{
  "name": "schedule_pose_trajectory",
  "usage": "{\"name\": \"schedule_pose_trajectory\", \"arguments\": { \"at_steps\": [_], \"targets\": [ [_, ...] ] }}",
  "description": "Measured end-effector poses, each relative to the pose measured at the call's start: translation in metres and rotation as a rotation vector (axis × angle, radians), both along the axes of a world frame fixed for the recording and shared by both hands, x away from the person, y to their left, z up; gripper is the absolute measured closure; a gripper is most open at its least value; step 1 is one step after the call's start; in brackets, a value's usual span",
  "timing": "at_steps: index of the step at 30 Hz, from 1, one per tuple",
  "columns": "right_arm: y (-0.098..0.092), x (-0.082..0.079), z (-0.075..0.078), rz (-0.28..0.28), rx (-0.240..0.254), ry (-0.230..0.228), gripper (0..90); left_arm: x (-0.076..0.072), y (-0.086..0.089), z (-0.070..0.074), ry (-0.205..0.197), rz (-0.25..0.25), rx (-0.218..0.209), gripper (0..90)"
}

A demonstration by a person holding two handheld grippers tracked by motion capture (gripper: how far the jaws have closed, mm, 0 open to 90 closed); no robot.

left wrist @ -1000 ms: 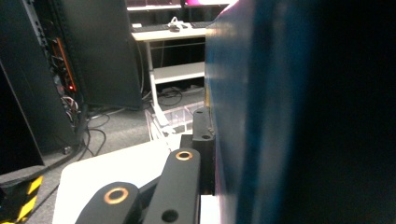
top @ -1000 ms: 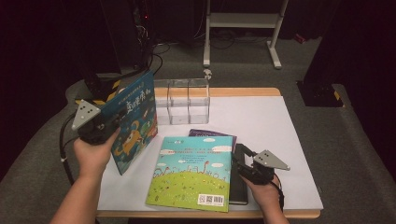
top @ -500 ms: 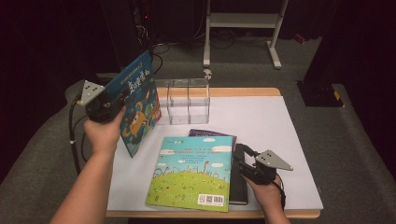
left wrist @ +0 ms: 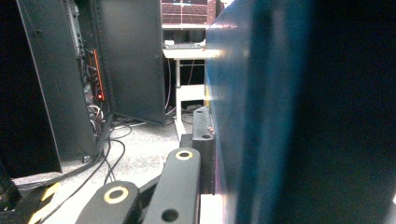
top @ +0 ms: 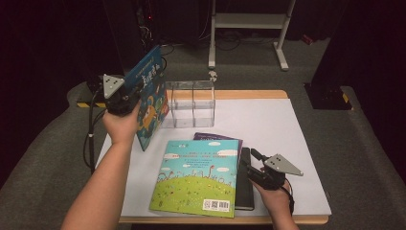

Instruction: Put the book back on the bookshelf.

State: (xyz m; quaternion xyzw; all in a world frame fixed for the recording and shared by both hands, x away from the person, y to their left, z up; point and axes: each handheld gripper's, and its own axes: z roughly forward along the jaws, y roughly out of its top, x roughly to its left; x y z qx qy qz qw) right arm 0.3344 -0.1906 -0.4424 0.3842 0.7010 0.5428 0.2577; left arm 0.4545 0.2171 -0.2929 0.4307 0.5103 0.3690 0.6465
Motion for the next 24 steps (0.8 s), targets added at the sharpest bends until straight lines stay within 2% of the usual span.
{"name": "schedule_pose_trajectory", "arguments": {
  "at_steps": [4,10,14,20,24],
  "targets": [
    [-0.001,0.000,0.001,-0.001,0.004,-0.003,49.5,0.009,-0.006,-0.002,-0.001,0.010,0.009,83.1],
    [-0.001,-0.001,0.001,0.003,0.005,-0.004,49.7,0.020,-0.009,-0.006,-0.005,0.030,-0.007,83.1],
    [-0.002,-0.001,0.001,0.011,0.025,0.002,50.8,0.027,-0.010,-0.011,-0.006,0.052,0.008,83.1],
    [-0.005,-0.002,0.004,0.009,0.049,0.002,50.6,0.035,-0.011,-0.014,-0.014,0.067,-0.010,83.1],
    [-0.005,-0.002,0.004,0.012,0.053,0.001,50.6,0.040,-0.009,-0.016,0.001,0.076,-0.022,83.1]
  ]
}}
